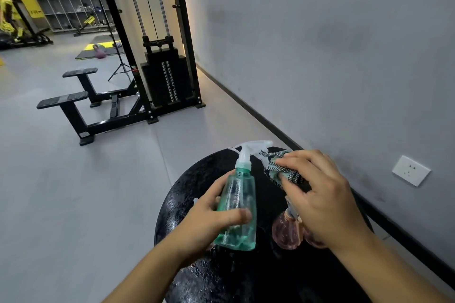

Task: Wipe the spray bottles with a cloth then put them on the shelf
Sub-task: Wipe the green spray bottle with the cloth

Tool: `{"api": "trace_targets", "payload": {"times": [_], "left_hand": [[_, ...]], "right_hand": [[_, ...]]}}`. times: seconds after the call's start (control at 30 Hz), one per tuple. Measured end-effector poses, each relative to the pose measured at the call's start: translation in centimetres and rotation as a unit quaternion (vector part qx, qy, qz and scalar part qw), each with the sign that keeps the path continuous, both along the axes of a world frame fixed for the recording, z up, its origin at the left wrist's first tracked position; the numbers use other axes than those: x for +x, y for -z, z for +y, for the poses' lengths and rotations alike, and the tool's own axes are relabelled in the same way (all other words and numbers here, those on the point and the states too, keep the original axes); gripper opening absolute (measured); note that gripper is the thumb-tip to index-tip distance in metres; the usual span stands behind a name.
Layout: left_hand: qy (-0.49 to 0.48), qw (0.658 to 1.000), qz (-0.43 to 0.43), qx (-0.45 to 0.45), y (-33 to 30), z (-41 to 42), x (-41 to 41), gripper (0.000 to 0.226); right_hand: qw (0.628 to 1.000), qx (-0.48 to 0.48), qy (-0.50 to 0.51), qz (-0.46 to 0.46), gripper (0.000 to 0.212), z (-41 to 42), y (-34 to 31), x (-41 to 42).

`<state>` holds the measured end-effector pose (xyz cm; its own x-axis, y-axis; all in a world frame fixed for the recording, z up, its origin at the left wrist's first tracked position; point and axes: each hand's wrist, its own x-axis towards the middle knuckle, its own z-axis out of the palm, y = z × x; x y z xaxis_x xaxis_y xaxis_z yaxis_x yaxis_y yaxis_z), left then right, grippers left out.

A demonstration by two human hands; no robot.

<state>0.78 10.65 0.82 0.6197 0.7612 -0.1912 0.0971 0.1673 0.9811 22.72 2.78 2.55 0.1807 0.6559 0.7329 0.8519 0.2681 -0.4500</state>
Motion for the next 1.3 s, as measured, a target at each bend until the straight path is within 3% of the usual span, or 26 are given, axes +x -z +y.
{"api": "trace_targets", "payload": {"times": [0.3, 0.4, 0.73, 0.93, 1.13, 1.3], "left_hand": [[-0.005, 0.995, 0.076, 0.057, -0.1, -1.3, 0.1, 0.065], [0.013, 0.995, 0.079, 0.067, -0.3, -1.8, 0.2, 0.061], [0.014, 0.993, 0.068, 0.092, -0.4, -2.1, 0.6, 0.057], [0.032, 0.990, 0.077, 0.110, -0.6, -2.5, 1.1, 0.050], [0.029, 0.987, 0.102, 0.120, -0.7, -2.2, 1.0, 0.054], [0.040, 0.986, 0.106, 0.123, -0.8, -2.3, 1.2, 0.051]], "right_hand": [[0.998, 0.000, -0.014, 0.055, 0.033, 0.1, -0.9, -0.9], [0.999, -0.014, -0.023, 0.036, 0.028, 0.2, -0.7, -0.9], [0.988, -0.151, 0.023, 0.026, 0.040, 0.3, -0.5, -1.2], [0.987, -0.152, -0.007, 0.051, 0.028, 0.7, -0.2, -1.7], [0.984, -0.143, 0.022, 0.105, 0.027, 1.0, -0.1, 0.0], [0.986, -0.140, 0.016, 0.089, 0.029, 1.0, -0.2, -0.1]]}}
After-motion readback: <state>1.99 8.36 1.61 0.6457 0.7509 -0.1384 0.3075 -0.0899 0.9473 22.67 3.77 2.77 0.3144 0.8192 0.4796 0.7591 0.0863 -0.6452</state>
